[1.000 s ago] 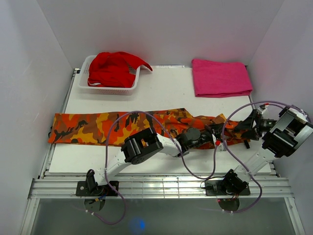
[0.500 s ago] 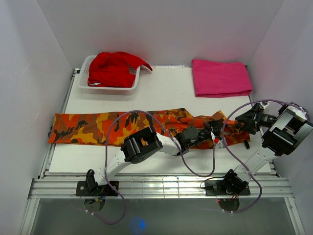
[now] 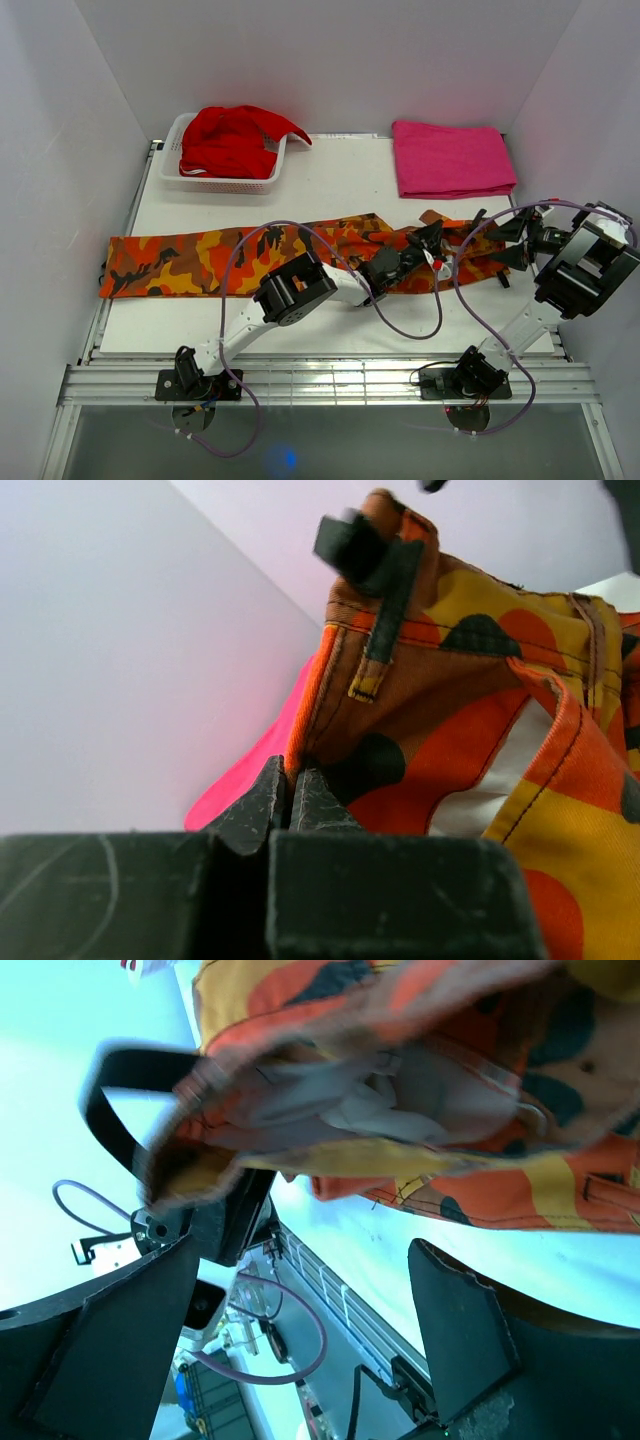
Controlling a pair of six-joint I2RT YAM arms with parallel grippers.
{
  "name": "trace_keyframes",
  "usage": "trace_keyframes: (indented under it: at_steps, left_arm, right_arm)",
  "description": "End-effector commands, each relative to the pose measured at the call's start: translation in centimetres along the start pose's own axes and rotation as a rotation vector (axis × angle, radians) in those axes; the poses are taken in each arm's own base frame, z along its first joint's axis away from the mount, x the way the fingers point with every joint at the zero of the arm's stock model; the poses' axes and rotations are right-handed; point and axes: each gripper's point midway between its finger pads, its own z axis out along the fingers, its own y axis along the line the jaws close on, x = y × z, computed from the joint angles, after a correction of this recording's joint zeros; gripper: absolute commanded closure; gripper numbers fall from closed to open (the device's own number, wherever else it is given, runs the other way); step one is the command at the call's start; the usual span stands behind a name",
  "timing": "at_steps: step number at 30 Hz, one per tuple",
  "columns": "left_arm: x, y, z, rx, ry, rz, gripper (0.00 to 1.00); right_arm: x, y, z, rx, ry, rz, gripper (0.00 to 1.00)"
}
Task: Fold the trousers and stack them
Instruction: Fold the trousers
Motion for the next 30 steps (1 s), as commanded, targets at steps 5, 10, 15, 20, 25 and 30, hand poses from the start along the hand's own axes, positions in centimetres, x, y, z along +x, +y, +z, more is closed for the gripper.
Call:
trace_keyframes:
  at_steps: [5,10,15,20,25,30]
  left_arm:
    - [-2.8,5.7,0.6,-0.188,-0.069,-0.015,1.0]
    - [-3.4,6.5,0.6,-0.204,-0.08,-0.014,1.0]
    - [-4.0,7.4,1.0,-0.225,-0.092,-0.012,1.0]
    - [-4.3,7.5,1.2,-0.22,-0.1,-0.006,1.0]
    - [-5.0,7.7,0.9,-0.215,-0.129,-0.001,1.0]
    - [-6.4,7.4,0.3,-0.185,-0.171,-0.004,1.0]
  right_arm:
    - [-2.8,-1.1,-0.6,0.03,-0.133,0.008,0.1]
    - [-1.9,-1.4,-1.0,0.118,-0.085,-0.116,0.5]
    - [-0.1,-4.6,-0.4,0.231,-0.017,-0.154,0.92]
    - [0.1,-5.8,2.2,0.255,0.004,-0.148,0.92]
    - [-2.4,-6.1,4.7,0.224,-0.071,-0.096,0.9]
    - [-4.9,-5.8,5.9,0.163,-0.165,-0.025,0.84]
